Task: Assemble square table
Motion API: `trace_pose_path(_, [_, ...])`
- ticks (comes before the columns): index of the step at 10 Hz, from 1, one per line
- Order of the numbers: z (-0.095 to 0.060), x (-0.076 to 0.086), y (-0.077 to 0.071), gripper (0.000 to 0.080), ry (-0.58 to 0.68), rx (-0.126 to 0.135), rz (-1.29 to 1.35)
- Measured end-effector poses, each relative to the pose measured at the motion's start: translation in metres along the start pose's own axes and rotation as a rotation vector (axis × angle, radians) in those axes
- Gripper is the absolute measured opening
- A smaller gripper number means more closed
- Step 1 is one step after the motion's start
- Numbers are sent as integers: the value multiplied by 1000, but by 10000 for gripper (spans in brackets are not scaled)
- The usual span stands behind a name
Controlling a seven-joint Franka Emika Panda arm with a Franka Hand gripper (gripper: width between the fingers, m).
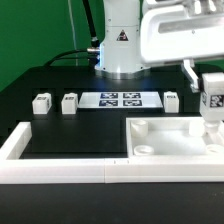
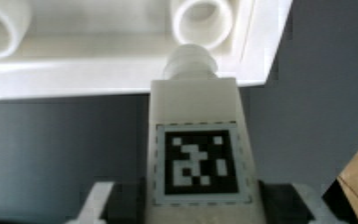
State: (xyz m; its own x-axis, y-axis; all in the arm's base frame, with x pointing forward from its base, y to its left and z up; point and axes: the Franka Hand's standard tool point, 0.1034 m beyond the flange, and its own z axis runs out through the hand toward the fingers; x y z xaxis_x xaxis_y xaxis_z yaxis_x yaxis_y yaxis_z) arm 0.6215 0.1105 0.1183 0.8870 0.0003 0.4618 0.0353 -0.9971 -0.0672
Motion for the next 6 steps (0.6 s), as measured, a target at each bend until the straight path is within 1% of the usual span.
trace_pose_path(1, [6, -2, 0, 290, -5, -2, -2])
trace_pose_path(3, [12, -9, -4, 290, -16, 0, -10])
trace_pose_path(4, [15, -11, -4, 290, -21, -1, -10])
trace_pose_path(5, [18, -13, -5, 290, -26, 0, -12])
trace_pose_path(6, [21, -11, -7, 290, -24, 1, -14])
